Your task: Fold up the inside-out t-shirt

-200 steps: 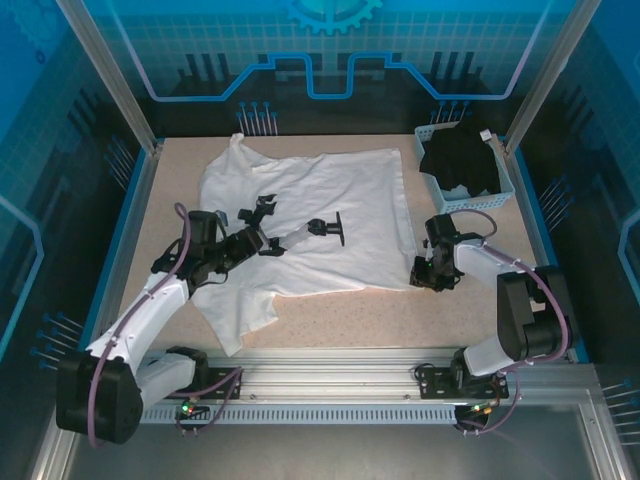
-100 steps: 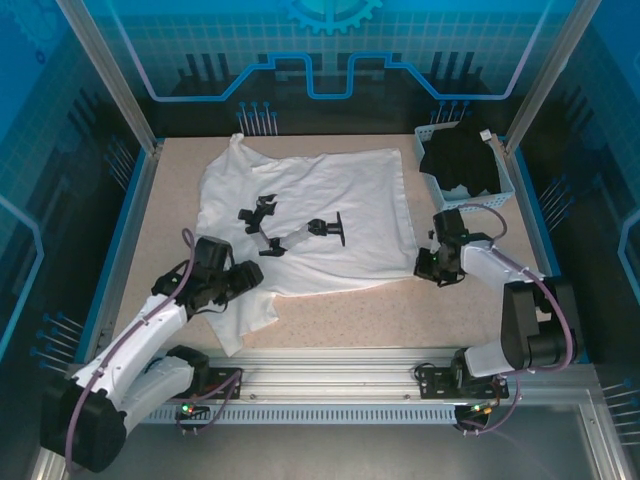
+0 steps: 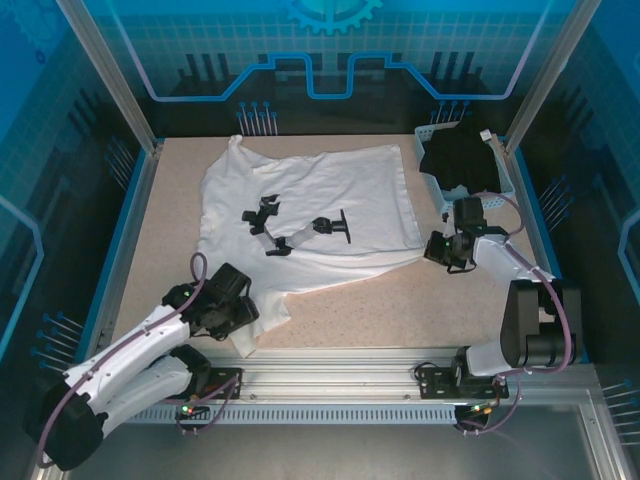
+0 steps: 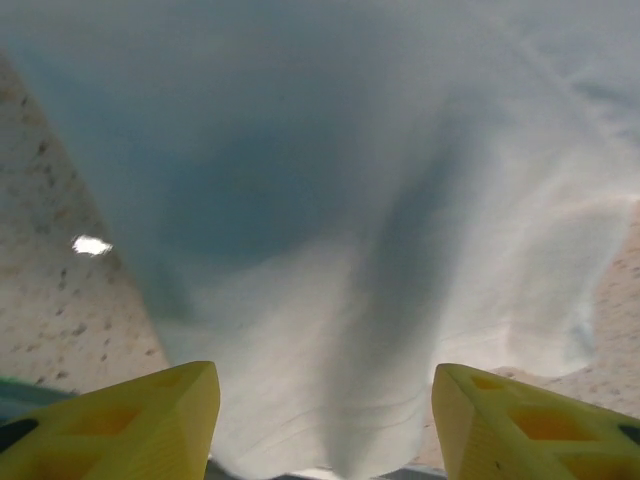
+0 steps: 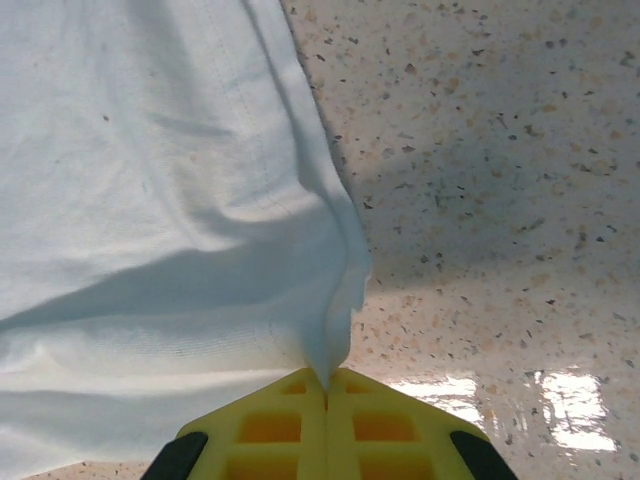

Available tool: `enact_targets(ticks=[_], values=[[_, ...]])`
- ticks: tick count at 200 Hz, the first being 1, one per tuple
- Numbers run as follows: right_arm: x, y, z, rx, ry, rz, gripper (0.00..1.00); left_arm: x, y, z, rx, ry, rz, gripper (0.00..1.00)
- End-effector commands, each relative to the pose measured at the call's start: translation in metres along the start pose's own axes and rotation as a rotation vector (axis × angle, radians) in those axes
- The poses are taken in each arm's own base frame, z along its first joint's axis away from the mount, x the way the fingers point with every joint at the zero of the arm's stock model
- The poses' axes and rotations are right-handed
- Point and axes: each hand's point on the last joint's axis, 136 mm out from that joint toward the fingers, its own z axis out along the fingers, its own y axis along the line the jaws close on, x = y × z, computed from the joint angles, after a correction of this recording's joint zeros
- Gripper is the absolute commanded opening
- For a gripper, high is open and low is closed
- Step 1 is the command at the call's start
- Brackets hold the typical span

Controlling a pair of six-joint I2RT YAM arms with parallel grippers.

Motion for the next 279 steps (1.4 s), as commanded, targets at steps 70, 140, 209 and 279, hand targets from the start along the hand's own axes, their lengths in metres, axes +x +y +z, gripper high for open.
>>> enact_targets(ticks=[70, 140, 209, 279], values=[[-0.004, 0.007, -0.005, -0.047, -0.015, -0.014, 0.00, 0.036, 0.041, 0.023, -0.175, 0.072, 0.021, 0.51], [-0.003, 0.005, -0.010, -0.033, -0.022, -0.019, 0.00, 0.046, 0.029, 0.050, -0.152, 0.137, 0.074, 0.31], [0.007, 0.002, -0.009, -0.036, -0.010, -0.021, 0.00, 0.026, 0.018, 0.036, -0.098, 0.041, 0.081, 0.00], [-0.021, 0.026, -0.074, -0.110, -0.255, -0.084, 0.00, -0.088, -0.029, -0.109, 0.208, -0.530, 0.075, 0.00]])
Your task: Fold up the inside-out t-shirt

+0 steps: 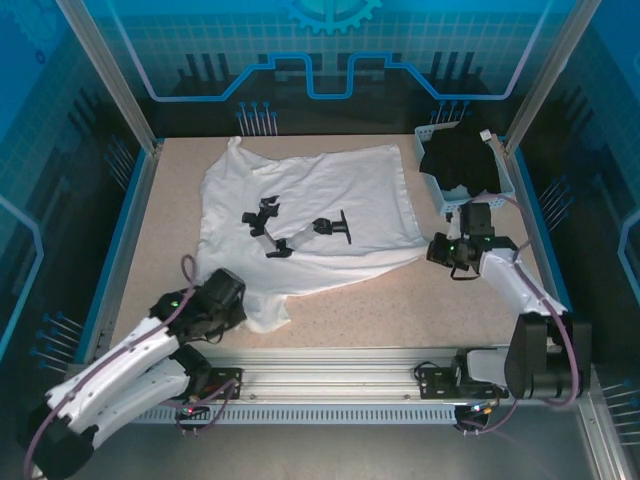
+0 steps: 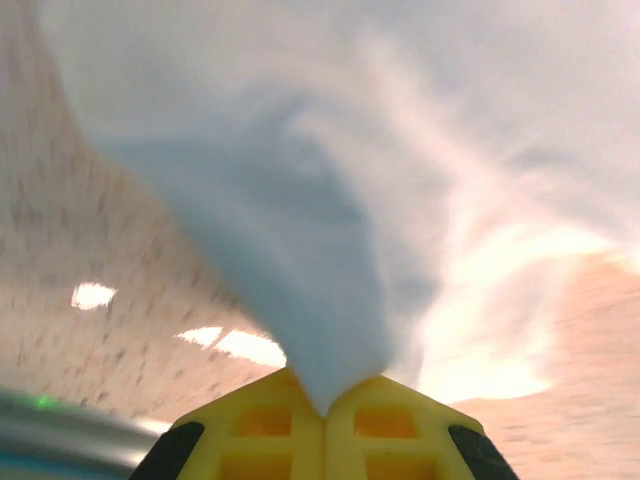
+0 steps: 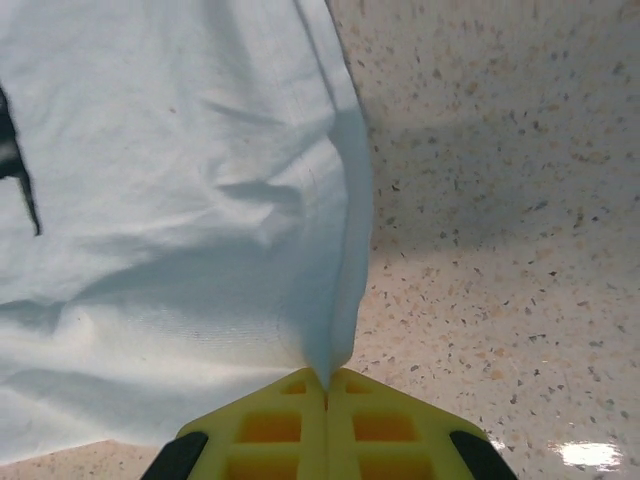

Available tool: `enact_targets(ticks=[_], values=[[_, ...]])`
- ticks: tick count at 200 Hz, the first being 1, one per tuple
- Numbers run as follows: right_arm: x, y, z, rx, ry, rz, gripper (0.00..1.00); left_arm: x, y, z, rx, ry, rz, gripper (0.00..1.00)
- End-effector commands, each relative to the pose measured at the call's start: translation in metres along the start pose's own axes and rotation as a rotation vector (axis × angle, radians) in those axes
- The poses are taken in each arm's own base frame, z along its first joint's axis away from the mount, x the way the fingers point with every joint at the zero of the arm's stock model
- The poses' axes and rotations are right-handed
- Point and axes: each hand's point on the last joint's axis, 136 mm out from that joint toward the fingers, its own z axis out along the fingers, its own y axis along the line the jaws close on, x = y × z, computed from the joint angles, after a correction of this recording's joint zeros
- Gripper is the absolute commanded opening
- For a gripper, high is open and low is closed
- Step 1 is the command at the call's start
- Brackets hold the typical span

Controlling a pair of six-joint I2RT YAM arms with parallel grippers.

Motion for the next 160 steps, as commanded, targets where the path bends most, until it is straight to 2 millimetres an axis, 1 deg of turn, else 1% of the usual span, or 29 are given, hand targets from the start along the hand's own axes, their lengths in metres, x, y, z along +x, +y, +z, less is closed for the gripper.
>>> enact_targets(ticks=[1, 11, 25, 29, 31, 39, 44, 52, 57, 75, 78, 89, 94, 101, 110, 117, 118, 121, 139, 160], values=[[-0.026, 0.016, -0.034, -0.049, -0.141, -0.039, 0.00, -0.072, -0.025, -0.058, 0.106, -0.326, 0.061, 0.00], [-0.043, 0.024, -0.053, -0.064, -0.222, -0.047, 0.00, -0.104, -0.039, -0.092, 0.158, -0.469, 0.061, 0.00], [-0.070, 0.040, -0.081, -0.099, -0.339, -0.054, 0.00, -0.141, -0.061, -0.139, 0.231, -0.646, 0.075, 0.00], [-0.074, 0.042, -0.084, -0.102, -0.358, -0.053, 0.00, -0.152, -0.067, -0.152, 0.245, -0.699, 0.082, 0.00], [-0.083, 0.047, -0.092, -0.110, -0.388, -0.058, 0.00, -0.157, -0.070, -0.158, 0.251, -0.726, 0.083, 0.00], [-0.102, 0.055, -0.104, -0.118, -0.445, -0.061, 0.00, -0.177, -0.081, -0.178, 0.249, -0.812, 0.095, 0.00], [-0.112, 0.059, -0.108, -0.120, -0.469, -0.063, 0.00, -0.189, -0.086, -0.186, 0.234, -0.850, 0.105, 0.00], [-0.130, 0.066, -0.113, -0.127, -0.501, -0.065, 0.00, -0.206, -0.095, -0.192, 0.210, -0.887, 0.116, 0.00], [-0.140, 0.071, -0.114, -0.132, -0.517, -0.072, 0.00, -0.218, -0.099, -0.191, 0.191, -0.897, 0.119, 0.00], [-0.173, 0.081, -0.109, -0.131, -0.542, -0.086, 0.00, -0.257, -0.113, -0.172, 0.169, -0.864, 0.094, 0.00], [-0.179, 0.084, -0.111, -0.135, -0.547, -0.093, 0.00, -0.263, -0.114, -0.169, 0.167, -0.855, 0.090, 0.00], [-0.195, 0.094, -0.112, -0.147, -0.544, -0.111, 0.00, -0.284, -0.122, -0.167, 0.159, -0.851, 0.091, 0.00], [-0.200, 0.098, -0.114, -0.154, -0.546, -0.119, 0.00, -0.292, -0.127, -0.172, 0.161, -0.858, 0.098, 0.00], [-0.206, 0.105, -0.120, -0.167, -0.547, -0.132, 0.00, -0.299, -0.133, -0.179, 0.165, -0.860, 0.115, 0.00], [-0.208, 0.114, -0.131, -0.187, -0.548, -0.157, 0.00, -0.303, -0.143, -0.195, 0.192, -0.868, 0.141, 0.00], [-0.206, 0.120, -0.143, -0.199, -0.556, -0.183, 0.00, -0.302, -0.149, -0.210, 0.227, -0.878, 0.163, 0.00], [-0.206, 0.123, -0.148, -0.202, -0.563, -0.193, 0.00, -0.302, -0.149, -0.212, 0.232, -0.880, 0.165, 0.00], [-0.205, 0.125, -0.153, -0.202, -0.570, -0.204, 0.00, -0.301, -0.151, -0.219, 0.249, -0.884, 0.173, 0.00], [-0.191, 0.131, -0.194, -0.199, -0.627, -0.269, 0.00, -0.284, -0.150, -0.263, 0.344, -0.928, 0.200, 0.00], [-0.166, 0.135, -0.248, -0.210, -0.723, -0.309, 0.00, -0.255, -0.136, -0.317, 0.457, -1.011, 0.197, 0.00]])
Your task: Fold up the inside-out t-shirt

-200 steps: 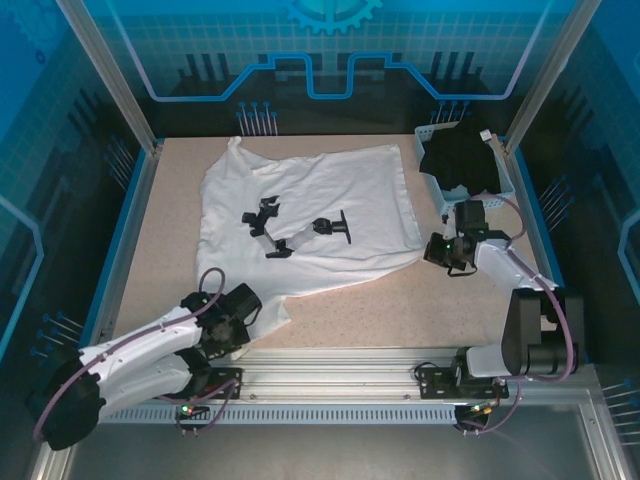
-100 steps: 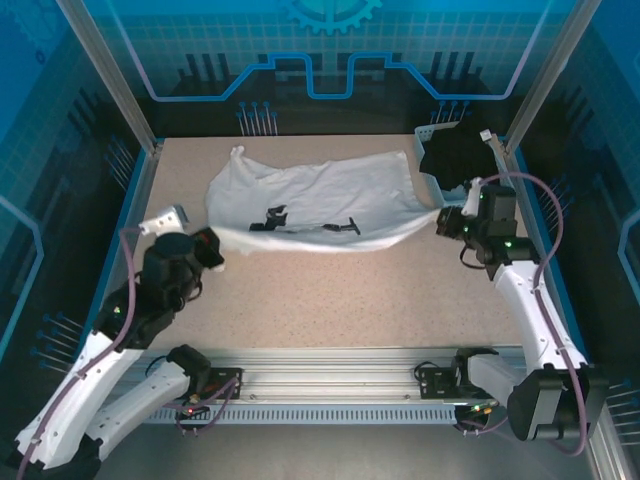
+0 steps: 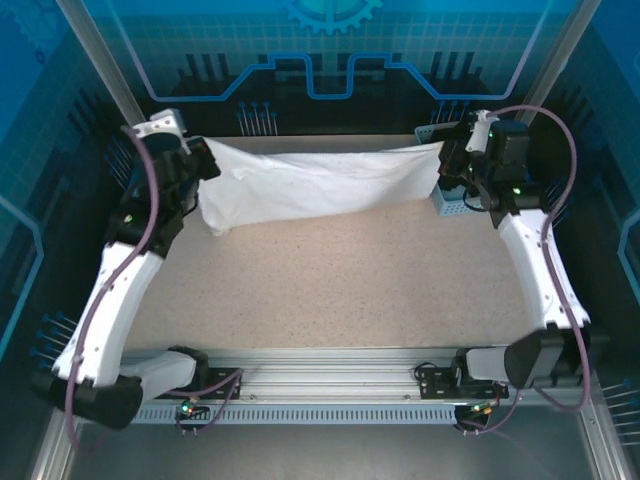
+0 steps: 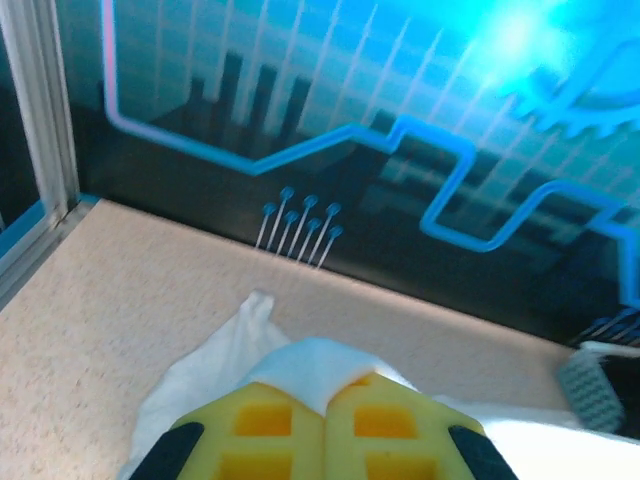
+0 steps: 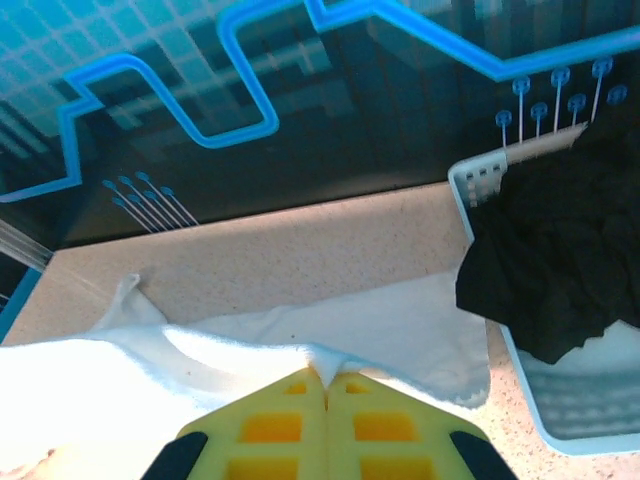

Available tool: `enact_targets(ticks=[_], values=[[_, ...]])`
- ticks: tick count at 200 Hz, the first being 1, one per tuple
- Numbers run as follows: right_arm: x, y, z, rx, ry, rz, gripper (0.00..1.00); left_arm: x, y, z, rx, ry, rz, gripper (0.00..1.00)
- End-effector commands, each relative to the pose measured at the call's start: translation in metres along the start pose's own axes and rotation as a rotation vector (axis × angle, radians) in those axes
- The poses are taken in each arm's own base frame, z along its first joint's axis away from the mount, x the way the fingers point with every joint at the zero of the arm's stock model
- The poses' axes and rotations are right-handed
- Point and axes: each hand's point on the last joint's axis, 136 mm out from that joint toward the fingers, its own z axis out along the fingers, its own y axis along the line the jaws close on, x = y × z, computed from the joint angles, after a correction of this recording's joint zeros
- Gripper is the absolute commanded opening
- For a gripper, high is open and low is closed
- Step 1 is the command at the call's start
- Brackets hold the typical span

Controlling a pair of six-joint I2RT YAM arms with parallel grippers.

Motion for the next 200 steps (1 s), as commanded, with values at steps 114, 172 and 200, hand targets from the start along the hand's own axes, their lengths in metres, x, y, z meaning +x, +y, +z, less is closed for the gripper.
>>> enact_targets(ticks=[114, 172, 200], values=[[-0.085, 0.073, -0.273, -0.039, -0.558, -0.245, 0.00, -0.165, -0.031, -0.218, 0.307, -0.552, 0.028, 0.00], [-0.092, 0.039, -0.144, 0.061, -0.434, -0.292, 0.00, -0.145, -0.046, -0.043, 0.122, -0.377, 0.146, 0.00], [-0.071, 0.022, -0.034, 0.066, -0.280, -0.278, 0.00, -0.101, -0.017, 0.067, 0.041, -0.236, 0.129, 0.00]])
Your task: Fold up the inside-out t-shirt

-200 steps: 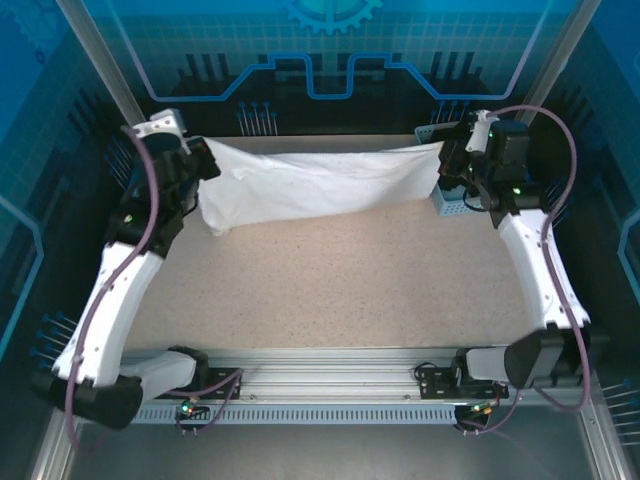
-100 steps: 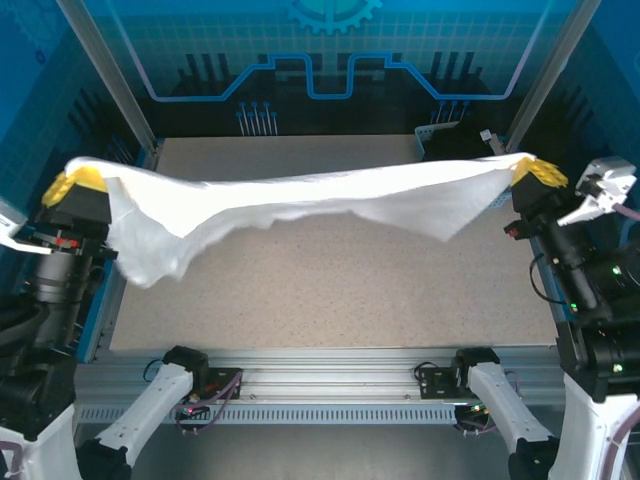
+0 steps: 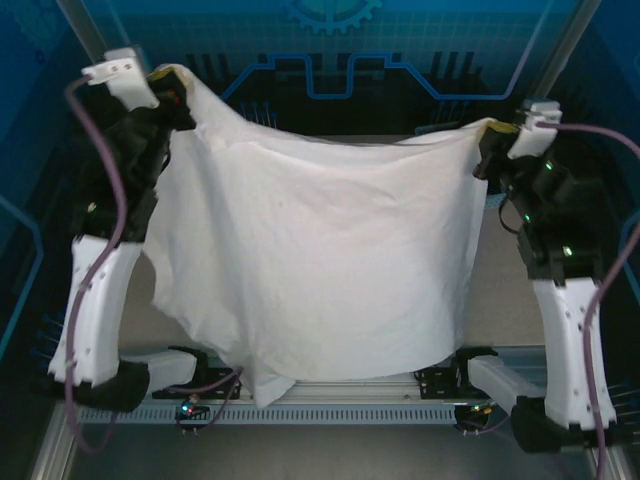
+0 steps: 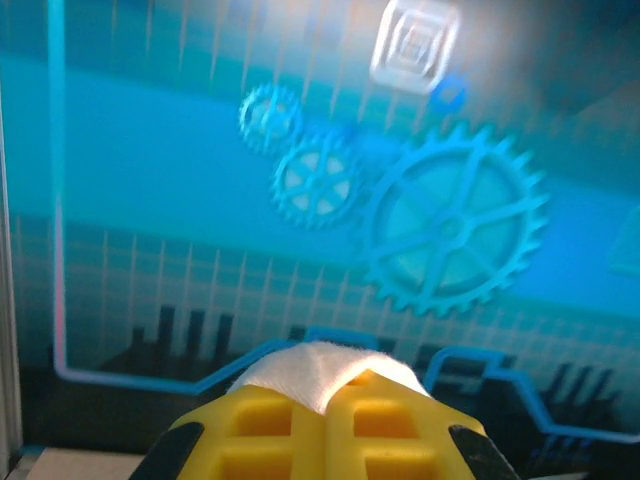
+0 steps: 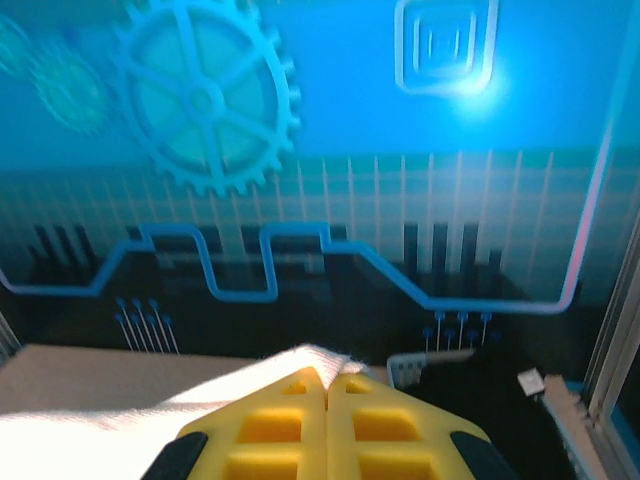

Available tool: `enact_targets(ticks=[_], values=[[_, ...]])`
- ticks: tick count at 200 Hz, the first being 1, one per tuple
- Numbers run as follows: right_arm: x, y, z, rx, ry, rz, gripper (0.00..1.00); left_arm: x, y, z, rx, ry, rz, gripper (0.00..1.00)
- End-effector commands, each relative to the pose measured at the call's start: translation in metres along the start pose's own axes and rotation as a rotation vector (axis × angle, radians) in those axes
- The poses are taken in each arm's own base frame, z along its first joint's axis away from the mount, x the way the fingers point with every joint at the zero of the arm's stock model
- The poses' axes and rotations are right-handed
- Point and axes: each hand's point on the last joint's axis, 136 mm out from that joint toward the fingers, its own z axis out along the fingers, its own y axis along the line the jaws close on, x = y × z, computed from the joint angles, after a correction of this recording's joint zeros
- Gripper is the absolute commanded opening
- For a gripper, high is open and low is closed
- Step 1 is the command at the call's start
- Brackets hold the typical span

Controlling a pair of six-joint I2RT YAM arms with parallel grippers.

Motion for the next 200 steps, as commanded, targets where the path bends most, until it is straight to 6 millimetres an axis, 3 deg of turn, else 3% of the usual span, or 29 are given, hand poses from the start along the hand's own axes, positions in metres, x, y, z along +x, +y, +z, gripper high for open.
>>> enact_targets(ticks=[1, 14, 37, 45, 56, 71, 84, 105, 118, 121, 133, 142, 166, 179, 200], values=[[0.038, 0.000, 0.074, 0.002, 0.066, -0.026, 0.00, 0.045, 0.032, 0.060, -0.081, 0.055, -0.001, 0.00], [0.074, 0.001, 0.125, 0.000, 0.145, -0.021, 0.00, 0.094, 0.053, 0.102, -0.112, 0.142, -0.010, 0.01], [0.163, 0.001, 0.224, 0.006, 0.326, 0.010, 0.00, 0.202, 0.083, 0.174, -0.145, 0.301, -0.032, 0.04], [0.196, -0.001, 0.258, 0.016, 0.395, 0.023, 0.02, 0.241, 0.092, 0.198, -0.157, 0.362, -0.039, 0.09], [0.240, -0.006, 0.300, 0.043, 0.482, 0.031, 0.11, 0.297, 0.102, 0.229, -0.166, 0.457, -0.048, 0.25], [0.281, -0.017, 0.339, 0.095, 0.574, 0.022, 0.21, 0.345, 0.111, 0.263, -0.175, 0.573, -0.073, 0.40], [0.297, -0.016, 0.352, 0.096, 0.624, 0.014, 0.29, 0.363, 0.111, 0.277, -0.174, 0.635, -0.114, 0.48], [0.298, -0.001, 0.341, 0.059, 0.657, -0.013, 0.35, 0.368, 0.106, 0.267, -0.168, 0.691, -0.176, 0.56], [0.310, 0.013, 0.317, 0.016, 0.707, -0.018, 0.37, 0.364, 0.100, 0.245, -0.156, 0.703, -0.230, 0.59], [0.303, 0.016, 0.308, 0.005, 0.704, -0.016, 0.37, 0.356, 0.096, 0.240, -0.144, 0.692, -0.244, 0.59], [0.311, 0.031, 0.274, -0.038, 0.758, 0.007, 0.38, 0.360, 0.089, 0.207, -0.118, 0.700, -0.314, 0.62], [0.321, 0.039, 0.246, -0.059, 0.809, 0.033, 0.38, 0.348, 0.081, 0.182, -0.099, 0.678, -0.380, 0.63], [0.354, 0.064, 0.185, -0.148, 0.923, 0.117, 0.40, 0.362, 0.079, 0.108, -0.104, 0.666, -0.535, 0.65], [0.369, 0.065, 0.168, -0.153, 0.981, 0.145, 0.40, 0.374, 0.085, 0.074, -0.138, 0.661, -0.568, 0.66], [0.396, 0.051, 0.158, -0.102, 1.074, 0.134, 0.40, 0.399, 0.104, 0.025, -0.239, 0.712, -0.589, 0.68]])
